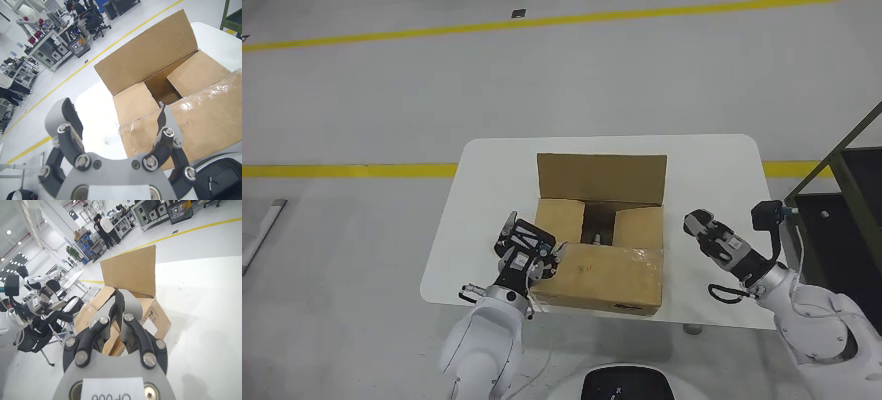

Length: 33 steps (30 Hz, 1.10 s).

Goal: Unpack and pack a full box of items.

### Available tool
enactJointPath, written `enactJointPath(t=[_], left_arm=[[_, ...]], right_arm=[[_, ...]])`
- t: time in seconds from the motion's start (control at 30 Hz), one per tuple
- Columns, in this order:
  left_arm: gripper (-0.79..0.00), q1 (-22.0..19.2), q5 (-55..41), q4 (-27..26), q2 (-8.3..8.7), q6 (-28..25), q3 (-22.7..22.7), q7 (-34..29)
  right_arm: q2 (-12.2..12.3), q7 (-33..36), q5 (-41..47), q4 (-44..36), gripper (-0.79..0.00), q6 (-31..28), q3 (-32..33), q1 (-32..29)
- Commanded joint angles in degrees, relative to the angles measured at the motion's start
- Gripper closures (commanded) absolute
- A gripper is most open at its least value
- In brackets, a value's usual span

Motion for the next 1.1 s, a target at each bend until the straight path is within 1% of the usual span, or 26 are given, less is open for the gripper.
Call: enactJointPath(t=[0.0, 0.17, 0.23, 0.33, 0.43, 0.47, 0.5, 0.8, 0.83, 0.93, 1.07], left_arm=[[-0.785, -0.03, 0.20, -0.03, 0.01, -0.06, 0.01, -0.05], [-0.785, -0.03, 0.20, -0.03, 0.01, -0.06, 0.01, -0.05], [-0.785, -0.03, 0.20, -0.03, 0.01, -0.06, 0.01, -0.05], [-0.785, -0.03, 0.20, -0.03, 0.01, -0.06, 0.01, -0.05], [-0.785, -0.03, 0.20, -0.03, 0.01, -0.06, 0.01, -0.05], [-0.785, -0.03, 0.20, -0.03, 0.01, -0.06, 0.01, -0.05], [-0.785, -0.03, 0.20, -0.03, 0.01, -0.06, 0.01, -0.05], [-0.785, -0.03, 0.20, -0.03, 0.01, -0.06, 0.01, -0.05], [-0.785, -0.03, 0.20, -0.03, 0.01, -0.06, 0.01, -0.05], [-0.785, -0.03, 0.20, -0.03, 0.01, -0.06, 0.01, -0.05], [-0.785, -0.03, 0.20, -0.03, 0.01, -0.06, 0.01, -0.05]], right_arm=[[0.33, 2.88, -1.62, -0.44, 0.000, -1.19, 0.45, 0.07], [1.29, 9.81, -7.20, -1.73, 0.000, -4.66, 2.10, 0.04], [1.61, 11.35, -8.91, -2.19, 0.000, -5.72, 2.77, -0.16], [1.92, 12.47, -8.61, -2.19, 0.000, -6.30, 3.62, -0.59], [1.99, 11.77, -5.53, -1.70, 0.000, -6.21, 3.76, -0.87], [2.03, 11.71, -4.90, -1.69, -0.111, -6.32, 3.76, -0.84], [2.06, 11.57, -4.71, -1.73, -0.326, -6.32, 3.76, -0.83], [2.06, 11.57, -4.71, -1.73, -0.326, -6.32, 3.76, -0.83], [2.04, 11.28, -4.52, -1.76, -0.785, -6.13, 3.75, -0.85], [2.01, 10.39, -2.03, -1.75, -0.785, -5.63, 3.31, -1.13], [2.21, 11.94, 2.63, -1.13, -0.785, -4.83, 3.52, -0.43]])
